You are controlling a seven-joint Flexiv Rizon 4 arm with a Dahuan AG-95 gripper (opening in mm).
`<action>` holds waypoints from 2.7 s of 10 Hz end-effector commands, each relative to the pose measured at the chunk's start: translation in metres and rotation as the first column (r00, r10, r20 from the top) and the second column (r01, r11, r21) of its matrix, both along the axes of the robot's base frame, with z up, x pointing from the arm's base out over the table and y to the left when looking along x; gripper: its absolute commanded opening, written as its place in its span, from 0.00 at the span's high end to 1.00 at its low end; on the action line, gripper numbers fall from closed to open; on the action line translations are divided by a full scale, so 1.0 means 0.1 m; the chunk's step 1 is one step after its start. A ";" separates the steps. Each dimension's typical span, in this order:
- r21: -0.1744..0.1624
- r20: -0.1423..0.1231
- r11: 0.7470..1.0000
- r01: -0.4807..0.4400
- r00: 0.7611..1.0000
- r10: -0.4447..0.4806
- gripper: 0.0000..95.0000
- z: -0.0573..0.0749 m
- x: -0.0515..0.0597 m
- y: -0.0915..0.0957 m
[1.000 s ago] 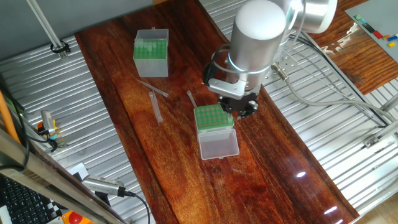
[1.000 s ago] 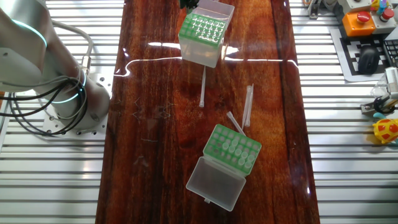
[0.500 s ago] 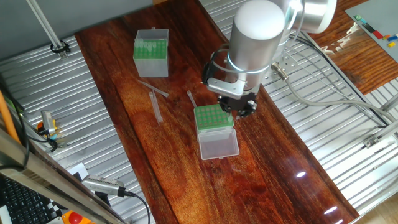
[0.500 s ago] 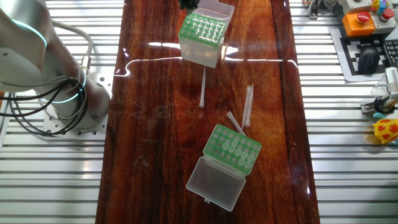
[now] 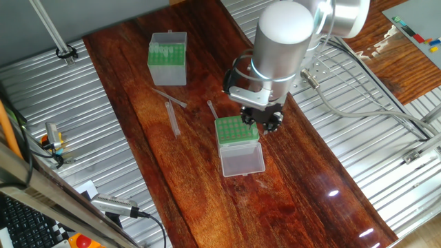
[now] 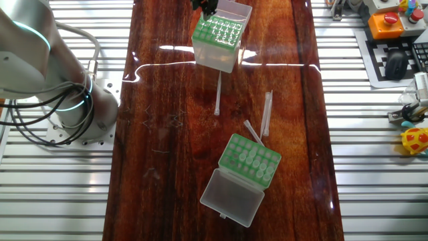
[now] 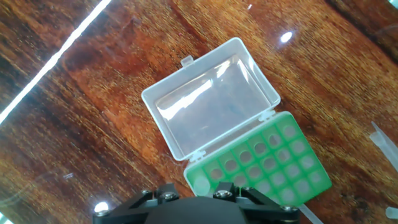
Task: Transfer all large pipette tips from one holder to another
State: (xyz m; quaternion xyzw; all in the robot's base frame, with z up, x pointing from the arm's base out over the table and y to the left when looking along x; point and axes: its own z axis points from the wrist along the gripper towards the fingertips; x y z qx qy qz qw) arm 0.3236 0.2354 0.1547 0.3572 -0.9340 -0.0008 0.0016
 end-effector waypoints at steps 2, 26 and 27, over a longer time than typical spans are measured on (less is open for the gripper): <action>-0.002 0.000 1.000 -0.004 1.000 0.004 0.60 -0.03 0.03 0.01; 0.032 -0.083 0.999 -0.006 0.997 0.009 1.00 1.43 0.01 -0.05; 0.031 -0.078 0.999 -0.012 0.997 0.015 1.00 1.48 0.02 -0.05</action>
